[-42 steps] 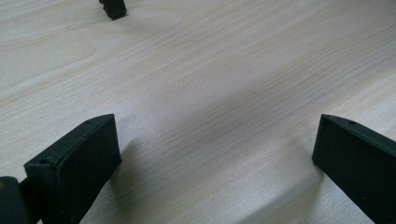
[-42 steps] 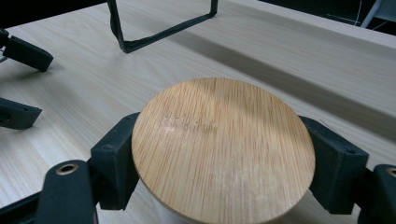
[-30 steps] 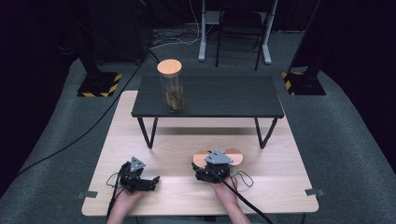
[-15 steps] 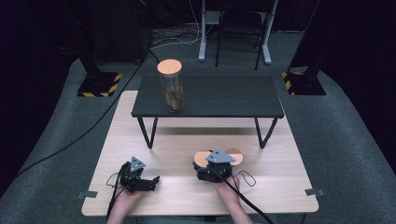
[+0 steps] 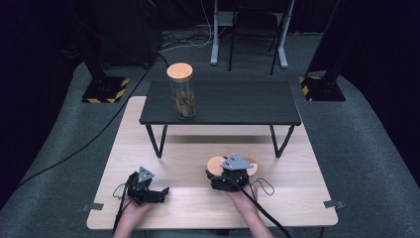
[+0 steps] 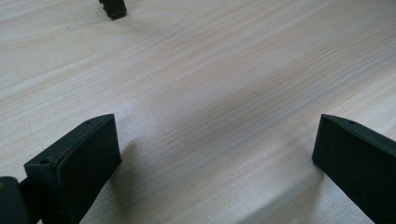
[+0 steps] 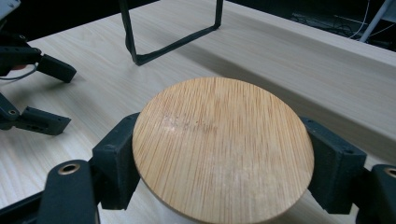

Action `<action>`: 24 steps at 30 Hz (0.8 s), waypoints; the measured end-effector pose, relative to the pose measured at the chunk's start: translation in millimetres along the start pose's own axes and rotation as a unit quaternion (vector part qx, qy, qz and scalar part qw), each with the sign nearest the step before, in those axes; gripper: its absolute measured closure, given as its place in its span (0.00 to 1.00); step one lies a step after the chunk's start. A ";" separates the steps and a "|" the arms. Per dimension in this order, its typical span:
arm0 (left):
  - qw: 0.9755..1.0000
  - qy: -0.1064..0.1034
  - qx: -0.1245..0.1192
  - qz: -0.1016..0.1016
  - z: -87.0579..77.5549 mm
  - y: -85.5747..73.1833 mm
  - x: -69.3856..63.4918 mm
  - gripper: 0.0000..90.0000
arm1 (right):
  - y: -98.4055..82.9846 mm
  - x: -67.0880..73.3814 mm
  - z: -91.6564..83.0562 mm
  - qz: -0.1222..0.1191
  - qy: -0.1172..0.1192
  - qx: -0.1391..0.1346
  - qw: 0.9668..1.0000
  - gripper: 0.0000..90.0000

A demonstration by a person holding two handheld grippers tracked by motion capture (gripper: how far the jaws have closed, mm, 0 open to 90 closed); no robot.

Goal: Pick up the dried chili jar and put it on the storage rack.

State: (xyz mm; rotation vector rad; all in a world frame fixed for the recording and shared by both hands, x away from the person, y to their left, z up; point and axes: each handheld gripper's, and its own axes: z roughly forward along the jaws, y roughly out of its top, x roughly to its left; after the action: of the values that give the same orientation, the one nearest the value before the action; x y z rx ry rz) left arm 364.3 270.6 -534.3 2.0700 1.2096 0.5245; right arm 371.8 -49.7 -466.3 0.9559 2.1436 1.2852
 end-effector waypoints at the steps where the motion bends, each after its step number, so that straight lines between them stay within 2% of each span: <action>1: 1.000 0.000 0.000 0.000 0.0 0.0 0.0 0.00 | 1.4 -0.4 -0.9 -0.001 0.001 0.000 1.000 0.26; 8: 1.000 0.000 0.000 0.000 0.0 0.0 0.0 0.00 | 11.0 -1.4 -7.4 -0.010 0.003 0.002 1.000 0.26; 24: 1.000 0.000 0.000 0.000 0.0 0.0 0.0 0.00 | 31.3 -7.0 -20.1 -0.008 0.008 -0.006 1.000 0.26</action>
State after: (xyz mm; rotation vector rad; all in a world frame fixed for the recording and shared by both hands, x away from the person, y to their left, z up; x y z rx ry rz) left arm 364.3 270.7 -534.2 2.0710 1.2092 0.5246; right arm 372.7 -56.4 -429.1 0.9240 2.1486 1.3020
